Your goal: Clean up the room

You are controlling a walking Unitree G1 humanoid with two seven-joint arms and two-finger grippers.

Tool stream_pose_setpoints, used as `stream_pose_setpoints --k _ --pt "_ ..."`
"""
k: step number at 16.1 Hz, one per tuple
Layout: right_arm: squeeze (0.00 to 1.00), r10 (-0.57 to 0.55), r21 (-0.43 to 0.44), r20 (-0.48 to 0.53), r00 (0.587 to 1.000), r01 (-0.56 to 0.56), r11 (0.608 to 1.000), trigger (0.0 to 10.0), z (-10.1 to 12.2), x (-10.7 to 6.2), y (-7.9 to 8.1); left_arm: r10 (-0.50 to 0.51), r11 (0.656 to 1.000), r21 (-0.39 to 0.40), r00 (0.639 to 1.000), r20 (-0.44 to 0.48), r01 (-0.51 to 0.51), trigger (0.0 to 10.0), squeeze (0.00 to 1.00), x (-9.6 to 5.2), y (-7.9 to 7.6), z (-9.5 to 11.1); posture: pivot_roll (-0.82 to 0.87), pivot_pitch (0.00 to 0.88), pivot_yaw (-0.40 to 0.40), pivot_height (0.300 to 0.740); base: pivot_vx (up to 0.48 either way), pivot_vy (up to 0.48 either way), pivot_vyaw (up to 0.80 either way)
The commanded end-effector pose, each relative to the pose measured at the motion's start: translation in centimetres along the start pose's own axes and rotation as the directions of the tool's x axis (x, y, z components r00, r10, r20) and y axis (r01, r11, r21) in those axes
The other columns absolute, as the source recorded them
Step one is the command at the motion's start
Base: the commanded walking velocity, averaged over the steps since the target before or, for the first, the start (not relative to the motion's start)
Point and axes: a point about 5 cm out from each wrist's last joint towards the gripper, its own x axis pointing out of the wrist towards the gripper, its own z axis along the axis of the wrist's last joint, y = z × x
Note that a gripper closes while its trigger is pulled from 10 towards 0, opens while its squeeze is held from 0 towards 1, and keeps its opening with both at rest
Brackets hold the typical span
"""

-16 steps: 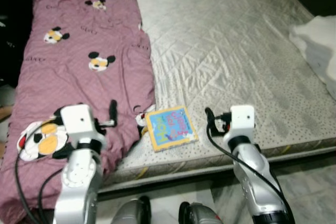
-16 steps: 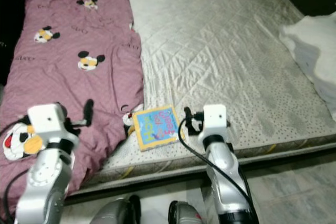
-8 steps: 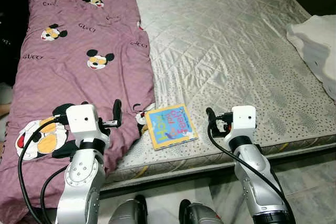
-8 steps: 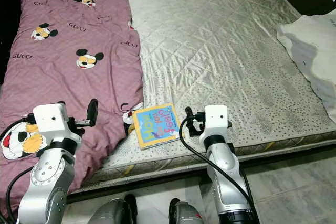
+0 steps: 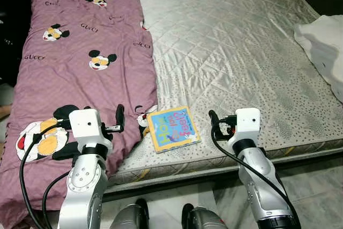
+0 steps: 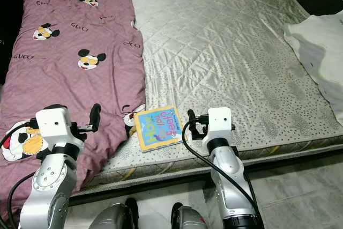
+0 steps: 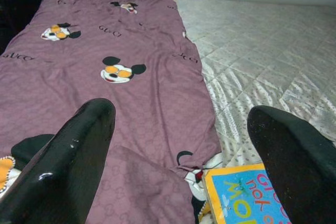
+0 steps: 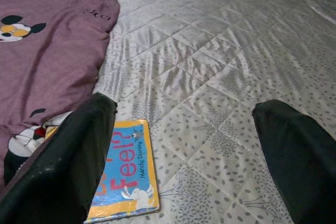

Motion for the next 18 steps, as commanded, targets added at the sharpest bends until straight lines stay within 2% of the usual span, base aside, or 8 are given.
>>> stream_pose_setpoints --k 1,9,18 --pt "0.00 0.001 0.006 -0.014 1.000 -0.001 1.000 10.0 -0.44 -0.32 -0.05 0.002 1.000 0.013 1.000 -0.019 -0.002 10.0 0.00 -0.31 0.16 -0.55 -0.03 0.227 -0.018 0.718 0.000 0.000 0.00" --pt "0.00 0.022 0.014 -0.015 1.000 -0.022 1.000 10.0 -0.44 -0.30 0.15 0.003 1.000 0.014 1.000 -0.015 -0.003 10.0 0.00 -0.18 0.08 -0.48 -0.03 0.239 -0.019 0.613 0.000 0.000 0.00" --pt "0.00 0.034 0.011 -0.028 0.999 -0.033 0.999 10.0 -0.57 0.03 0.14 0.017 1.000 0.014 1.000 -0.002 -0.017 10.0 0.00 0.00 0.07 -0.14 -0.03 0.241 -0.016 0.608 0.000 0.000 0.00"
